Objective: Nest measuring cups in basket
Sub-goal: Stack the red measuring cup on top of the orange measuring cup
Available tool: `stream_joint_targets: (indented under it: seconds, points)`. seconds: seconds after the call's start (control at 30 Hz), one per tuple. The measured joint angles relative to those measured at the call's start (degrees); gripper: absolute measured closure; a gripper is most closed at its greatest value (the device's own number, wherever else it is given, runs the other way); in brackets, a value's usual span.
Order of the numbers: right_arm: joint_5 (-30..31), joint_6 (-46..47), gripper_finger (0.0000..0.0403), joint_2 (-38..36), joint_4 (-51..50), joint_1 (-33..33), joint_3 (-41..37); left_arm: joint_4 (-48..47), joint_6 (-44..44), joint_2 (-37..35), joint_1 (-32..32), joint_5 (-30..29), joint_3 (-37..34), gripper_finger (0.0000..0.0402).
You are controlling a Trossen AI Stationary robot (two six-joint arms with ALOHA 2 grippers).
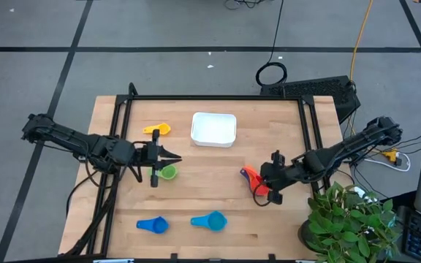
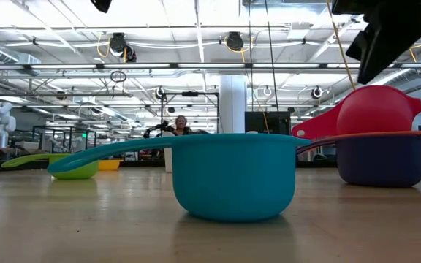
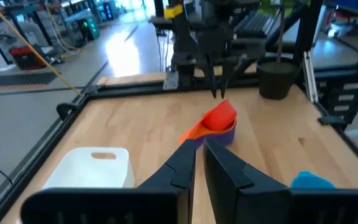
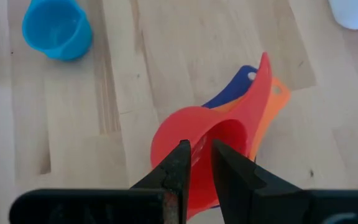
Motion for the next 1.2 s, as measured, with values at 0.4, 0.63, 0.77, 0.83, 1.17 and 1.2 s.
stream_joint_targets:
  seconds: [0.4,0.63,0.77,0.83,1.17,1.2]
  points:
    - [-3.02,4.35,0.034,-1.42,0.72,-0.08,-0.24,-0.66,-0.33,1.81,0.0,0.02,-0.02,0.0364]
    - [-5.83,8.19,0.0312,-1.42,1.86,-0.02,-3.53,-0.27,-0.55,2.35,0.0,0.02,-0.02,0.0364]
    - [-5.81,8.24,0.03,-1.42,4.68,-0.02,-5.57,-0.32,-0.55,2.39,0.0,0.02,-0.02,0.0364]
    - [-5.84,7.86,0.0298,-1.42,7.21,-0.02,-6.66,-0.29,-0.57,2.37,0.0,0.03,-0.02,0.0364]
    - [-5.52,1.33,0.0391,-1.42,10.97,-0.02,-8.96,-0.29,-1.03,2.37,0.0,0.04,-0.02,0.0364]
    - [-5.43,0.81,0.0394,-1.42,11.35,-0.02,-8.96,-0.29,-1.03,2.37,0.0,0.04,-0.02,0.0364]
